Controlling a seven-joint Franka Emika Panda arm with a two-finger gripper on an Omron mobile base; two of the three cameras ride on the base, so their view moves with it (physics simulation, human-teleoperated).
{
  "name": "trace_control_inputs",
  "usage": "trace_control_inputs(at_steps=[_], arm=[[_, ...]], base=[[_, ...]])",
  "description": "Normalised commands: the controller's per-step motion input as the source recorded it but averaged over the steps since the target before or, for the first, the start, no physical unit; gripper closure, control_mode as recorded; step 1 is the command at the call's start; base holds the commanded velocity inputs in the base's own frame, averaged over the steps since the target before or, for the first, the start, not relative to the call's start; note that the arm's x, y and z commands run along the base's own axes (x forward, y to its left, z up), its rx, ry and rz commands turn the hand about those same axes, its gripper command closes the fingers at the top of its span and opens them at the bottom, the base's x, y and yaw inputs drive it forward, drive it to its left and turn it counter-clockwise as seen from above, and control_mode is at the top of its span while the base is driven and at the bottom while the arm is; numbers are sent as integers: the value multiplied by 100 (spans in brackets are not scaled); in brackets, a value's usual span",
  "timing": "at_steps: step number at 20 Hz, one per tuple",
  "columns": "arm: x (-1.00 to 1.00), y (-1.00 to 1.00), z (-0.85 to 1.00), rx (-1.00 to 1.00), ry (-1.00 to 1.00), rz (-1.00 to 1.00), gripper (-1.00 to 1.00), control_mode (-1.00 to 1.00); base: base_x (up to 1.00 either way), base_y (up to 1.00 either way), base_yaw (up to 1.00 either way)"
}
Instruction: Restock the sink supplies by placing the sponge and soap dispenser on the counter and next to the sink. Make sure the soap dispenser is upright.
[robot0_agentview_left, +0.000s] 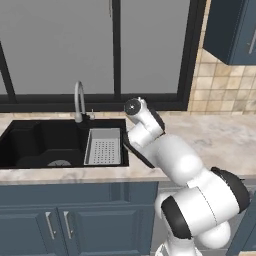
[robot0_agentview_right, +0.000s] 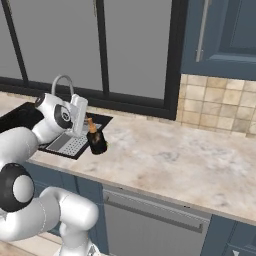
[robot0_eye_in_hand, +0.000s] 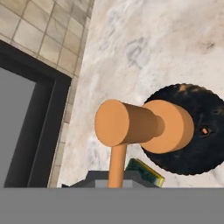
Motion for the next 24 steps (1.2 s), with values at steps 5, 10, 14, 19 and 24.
trace_control_inputs(at_steps=[5,10,14,19,24], arm=[[9,18,-45,7,-7,-3,100,-100],[1,15,-27,6,-13,-7,100,-100],[0,13,-19,4,-14,-7,100,-100],[0,24,-17,8,-6,-9,100,-100],[0,26,-10,12,0,-9,100,-100]], base=[[0,0,0],[0,0,0],[0,0,0],[0,0,0],[0,0,0]])
